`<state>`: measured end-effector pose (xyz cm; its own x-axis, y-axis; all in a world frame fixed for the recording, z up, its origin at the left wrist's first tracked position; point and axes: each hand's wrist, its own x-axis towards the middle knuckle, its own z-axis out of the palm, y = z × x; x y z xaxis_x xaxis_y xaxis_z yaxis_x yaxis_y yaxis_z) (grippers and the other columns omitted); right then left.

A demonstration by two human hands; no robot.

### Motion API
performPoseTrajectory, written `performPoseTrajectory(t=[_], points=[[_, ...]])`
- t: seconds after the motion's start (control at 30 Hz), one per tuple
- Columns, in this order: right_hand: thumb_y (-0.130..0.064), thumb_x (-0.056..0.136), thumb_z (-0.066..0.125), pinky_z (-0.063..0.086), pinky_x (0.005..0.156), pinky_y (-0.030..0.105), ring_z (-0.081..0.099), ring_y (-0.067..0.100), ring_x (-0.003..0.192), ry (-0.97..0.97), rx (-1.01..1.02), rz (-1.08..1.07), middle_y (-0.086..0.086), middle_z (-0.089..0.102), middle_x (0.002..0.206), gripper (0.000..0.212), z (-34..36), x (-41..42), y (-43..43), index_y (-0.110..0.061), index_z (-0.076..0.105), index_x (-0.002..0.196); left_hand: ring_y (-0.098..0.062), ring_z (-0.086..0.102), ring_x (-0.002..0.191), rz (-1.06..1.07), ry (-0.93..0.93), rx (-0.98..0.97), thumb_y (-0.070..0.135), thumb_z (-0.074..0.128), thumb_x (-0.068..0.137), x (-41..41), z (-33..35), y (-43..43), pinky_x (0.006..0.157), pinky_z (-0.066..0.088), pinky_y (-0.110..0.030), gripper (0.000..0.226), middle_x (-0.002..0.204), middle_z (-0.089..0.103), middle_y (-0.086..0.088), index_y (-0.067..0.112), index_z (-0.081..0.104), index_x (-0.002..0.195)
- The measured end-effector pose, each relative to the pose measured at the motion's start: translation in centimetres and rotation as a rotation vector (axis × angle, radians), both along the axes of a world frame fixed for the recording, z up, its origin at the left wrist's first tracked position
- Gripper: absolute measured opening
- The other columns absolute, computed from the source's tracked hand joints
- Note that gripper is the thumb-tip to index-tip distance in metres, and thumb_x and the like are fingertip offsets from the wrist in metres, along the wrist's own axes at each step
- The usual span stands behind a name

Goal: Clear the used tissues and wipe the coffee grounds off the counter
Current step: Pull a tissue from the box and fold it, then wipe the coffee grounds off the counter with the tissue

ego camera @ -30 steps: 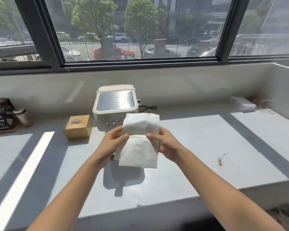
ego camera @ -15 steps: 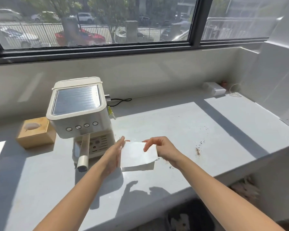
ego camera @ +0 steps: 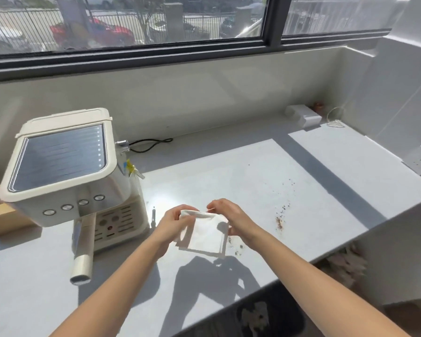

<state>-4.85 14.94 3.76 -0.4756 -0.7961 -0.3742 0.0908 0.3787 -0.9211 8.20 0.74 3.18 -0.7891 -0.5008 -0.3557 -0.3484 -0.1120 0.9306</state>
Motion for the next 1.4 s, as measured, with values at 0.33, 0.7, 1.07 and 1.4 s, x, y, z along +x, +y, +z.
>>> performPoseTrajectory(t=[0.33, 0.7, 1.07, 1.4], points=[[-0.002, 0.079, 0.059, 0.042, 0.067, 0.024, 0.055, 0.009, 0.071, 0.289, 0.004, 0.288, -0.007, 0.062, 0.075, 0.019, -2.0, -4.5, 0.2, -0.019, 0.067, 0.082, -0.014, 0.060, 0.077, 0.214, -0.011, 0.320, 0.032, 0.060, 0.086, -1.4, -0.3, 4.4, 0.057, 0.046, -0.024, 0.018, 0.090, 0.064, 0.000, 0.018, 0.068, 0.095], [-0.014, 0.079, 0.057, 0.051, 0.075, 0.035, 0.058, 0.011, 0.085, 0.392, -0.069, 0.336, -0.013, 0.065, 0.090, 0.023, -3.9, -2.0, 0.7, -0.024, 0.062, 0.099, -0.010, 0.057, 0.120, 0.052, 0.020, 0.171, 0.006, 0.046, 0.094, -0.2, -2.1, 9.7, 0.098, 0.043, -0.030, 0.049, 0.129, 0.061, 0.009, 0.040, 0.055, 0.128], [-0.012, 0.093, 0.050, 0.029, 0.108, 0.044, 0.034, 0.018, 0.127, 0.865, 0.000, -0.016, 0.001, 0.047, 0.135, 0.033, -8.2, -11.0, 7.2, -0.015, 0.051, 0.126, -0.010, 0.023, 0.143, 0.705, -0.215, -0.600, -0.013, 0.028, 0.085, 2.6, -5.8, 5.4, 0.113, 0.015, -0.023, 0.074, 0.155, 0.028, 0.009, 0.026, 0.029, 0.147], [-0.024, 0.100, 0.036, 0.011, 0.117, 0.052, 0.019, 0.033, 0.143, 0.930, 0.567, -0.280, 0.018, 0.026, 0.154, 0.051, -12.4, -21.9, 18.1, -0.002, 0.028, 0.144, -0.021, 0.008, 0.147, 0.211, -0.656, -0.737, 0.039, 0.024, 0.100, 3.2, -12.2, 8.6, 0.117, 0.015, -0.043, 0.056, 0.161, 0.010, -0.003, 0.015, 0.018, 0.150]])
